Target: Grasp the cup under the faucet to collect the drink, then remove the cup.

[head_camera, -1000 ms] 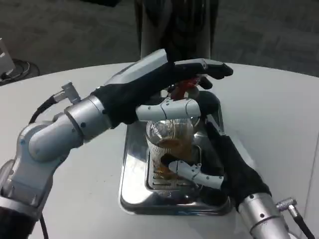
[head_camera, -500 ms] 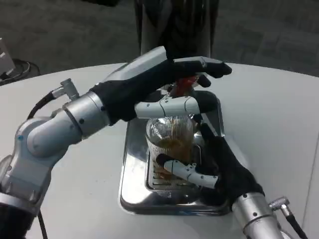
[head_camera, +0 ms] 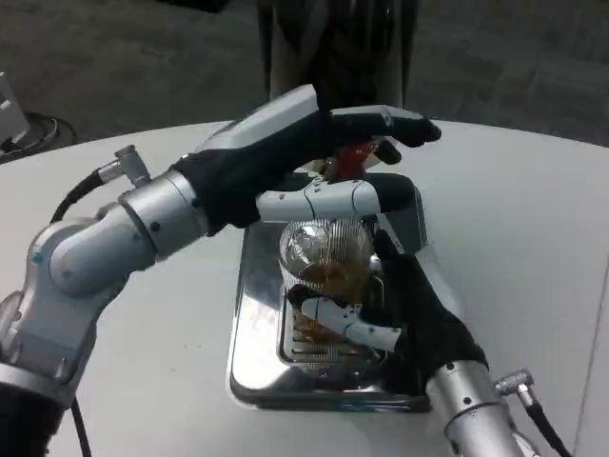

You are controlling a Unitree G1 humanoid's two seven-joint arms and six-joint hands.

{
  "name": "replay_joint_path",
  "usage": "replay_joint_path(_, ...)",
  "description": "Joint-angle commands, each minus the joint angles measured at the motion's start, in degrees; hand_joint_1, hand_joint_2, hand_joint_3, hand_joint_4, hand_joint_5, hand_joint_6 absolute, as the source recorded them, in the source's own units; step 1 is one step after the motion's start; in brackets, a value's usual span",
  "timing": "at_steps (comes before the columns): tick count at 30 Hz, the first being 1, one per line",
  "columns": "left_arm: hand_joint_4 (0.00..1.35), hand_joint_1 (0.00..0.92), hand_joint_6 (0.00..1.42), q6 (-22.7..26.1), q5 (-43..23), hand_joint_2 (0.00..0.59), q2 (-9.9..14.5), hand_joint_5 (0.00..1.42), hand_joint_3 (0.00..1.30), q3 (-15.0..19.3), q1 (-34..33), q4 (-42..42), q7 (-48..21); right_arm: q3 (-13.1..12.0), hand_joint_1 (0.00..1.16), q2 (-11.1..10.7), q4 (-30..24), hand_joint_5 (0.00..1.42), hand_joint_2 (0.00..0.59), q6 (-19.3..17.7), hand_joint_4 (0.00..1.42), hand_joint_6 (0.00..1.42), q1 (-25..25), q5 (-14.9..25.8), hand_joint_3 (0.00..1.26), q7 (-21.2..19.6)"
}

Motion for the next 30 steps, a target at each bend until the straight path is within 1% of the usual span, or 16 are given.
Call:
replay_joint_path(1,0.21,0.000,0.32,-0.1,0.7,0.097,0.9,0.27,0.26,0.0,-0.6,1.1,-0.9,0.2,0.69,1.2,1.5,0.00,0.183,-0.3,0.00,0.00,-0.8,-0.6,0.00,-2.0)
replay_joint_path(12,0.21,0.000,0.32,-0.7,1.0,0.098,1.3,0.28,0.26,0.0,-1.4,2.5,-1.1,0.7,0.69,3.1,5.8,0.03,0.189,-1.1,0.01,0.00,-2.8,-0.7,0.00,-4.6)
replay_joint_path(16,0.21,0.000,0.32,-0.8,1.0,0.100,1.5,0.28,0.26,0.1,-1.6,2.7,-1.0,1.3,0.68,3.5,6.2,0.05,0.191,-2.0,0.04,0.00,-2.8,-1.2,0.00,-5.6)
replay_joint_path(20,0.21,0.000,0.32,-0.7,0.9,0.101,1.8,0.28,0.26,0.2,-1.3,2.5,-1.1,1.9,0.68,4.5,6.2,0.07,0.191,-1.6,0.07,0.00,-2.6,-2.1,0.00,-7.3)
replay_joint_path(23,0.21,0.000,0.32,-0.6,0.9,0.102,2.2,0.28,0.26,0.4,-1.0,2.2,-1.1,2.4,0.68,5.3,6.3,0.11,0.199,-1.5,0.11,0.00,-2.7,-2.4,0.04,-8.0)
replay_joint_path(26,0.21,0.000,0.32,-0.5,0.7,0.102,2.5,0.28,0.26,0.6,-0.7,1.8,-1.1,3.1,0.69,6.6,6.7,0.15,0.204,-1.6,0.14,0.00,-2.7,-3.3,0.07,-10.2)
replay_joint_path(30,0.21,0.000,0.32,-0.4,0.6,0.102,3.0,0.28,0.26,0.8,-0.3,1.4,-1.2,3.6,0.69,8.2,8.2,0.20,0.204,-2.5,0.20,0.04,-2.9,-3.7,0.14,-12.8)
